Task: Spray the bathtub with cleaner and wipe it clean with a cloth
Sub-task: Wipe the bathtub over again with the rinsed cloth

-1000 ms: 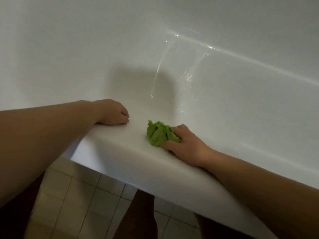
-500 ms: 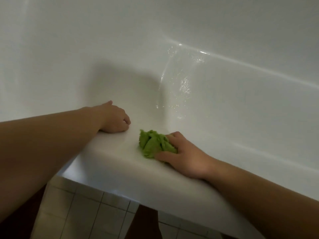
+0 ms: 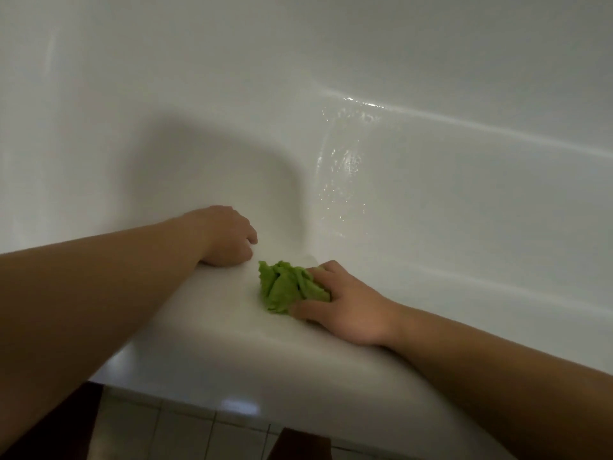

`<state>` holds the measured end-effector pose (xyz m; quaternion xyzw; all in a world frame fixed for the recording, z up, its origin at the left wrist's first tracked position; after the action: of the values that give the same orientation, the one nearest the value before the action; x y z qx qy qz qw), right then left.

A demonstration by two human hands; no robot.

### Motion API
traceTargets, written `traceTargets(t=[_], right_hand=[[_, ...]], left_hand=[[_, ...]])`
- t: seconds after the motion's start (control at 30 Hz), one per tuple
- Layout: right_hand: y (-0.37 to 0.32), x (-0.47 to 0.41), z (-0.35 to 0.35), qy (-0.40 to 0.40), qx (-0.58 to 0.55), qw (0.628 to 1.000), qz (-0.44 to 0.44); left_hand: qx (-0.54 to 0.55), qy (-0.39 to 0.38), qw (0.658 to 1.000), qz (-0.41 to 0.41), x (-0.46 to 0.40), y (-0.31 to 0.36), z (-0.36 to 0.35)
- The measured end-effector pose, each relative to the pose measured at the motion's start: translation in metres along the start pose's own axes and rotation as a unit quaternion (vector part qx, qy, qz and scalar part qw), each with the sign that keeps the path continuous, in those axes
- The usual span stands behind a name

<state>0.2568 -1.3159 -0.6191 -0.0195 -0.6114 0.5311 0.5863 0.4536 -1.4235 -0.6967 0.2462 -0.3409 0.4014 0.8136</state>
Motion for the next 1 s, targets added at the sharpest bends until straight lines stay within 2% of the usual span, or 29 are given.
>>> traceTargets(t=[0.07,0.17,0.3,0.4,0.53,0.67,0.87,0.93,1.0], right_hand=[[-0.010,0.016,0.003,-0.013,-0.042,0.999,0.029],[0.019,0.023,0.019,-0.004,-0.067,0.998,-0.007],[0.095,-0.022,0.024,0.040,0.072,0.989,-0.126],[0.117,-0.065,0.010,0.076,0.120,0.971,-0.190],[0.099,-0.110,-0.017,0.076,0.100,0.981,-0.147],[0.101,-0.099,-0.018,0.029,0.027,0.994,-0.099],[0.143,-0.113,0.003,0.131,0.145,0.969,-0.149],[0.118,-0.133,-0.016,0.133,0.147,0.971,-0.130],[0.083,-0.152,-0.036,0.110,0.088,0.985,-0.095]], left_hand=[[0.018,0.003,1.000,-0.001,-0.002,-0.003,0.000],[0.030,0.007,1.000,-0.004,-0.005,-0.010,0.001],[0.021,0.012,1.000,-0.019,-0.010,-0.014,0.003],[-0.003,0.000,1.000,-0.026,-0.020,-0.020,0.001],[-0.031,0.007,0.999,-0.034,-0.038,-0.033,0.001],[-0.050,0.013,0.998,-0.041,-0.045,-0.032,0.009],[-0.075,0.012,0.996,-0.041,-0.042,-0.029,0.016],[-0.106,0.023,0.993,-0.043,-0.039,-0.031,0.022],[-0.151,0.045,0.986,-0.060,-0.036,-0.030,0.032]])
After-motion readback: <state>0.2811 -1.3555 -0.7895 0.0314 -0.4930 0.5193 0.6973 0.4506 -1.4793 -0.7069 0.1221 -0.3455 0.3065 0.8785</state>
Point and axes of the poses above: each hand's wrist, its own x-axis away from the middle knuckle, its own z-axis out of the back of the hand, y = z × x, the point moved 6 cm from there along -x, towards the middle knuckle, and after that the axes turned 12 degrees about y, right-handed, at the moved point
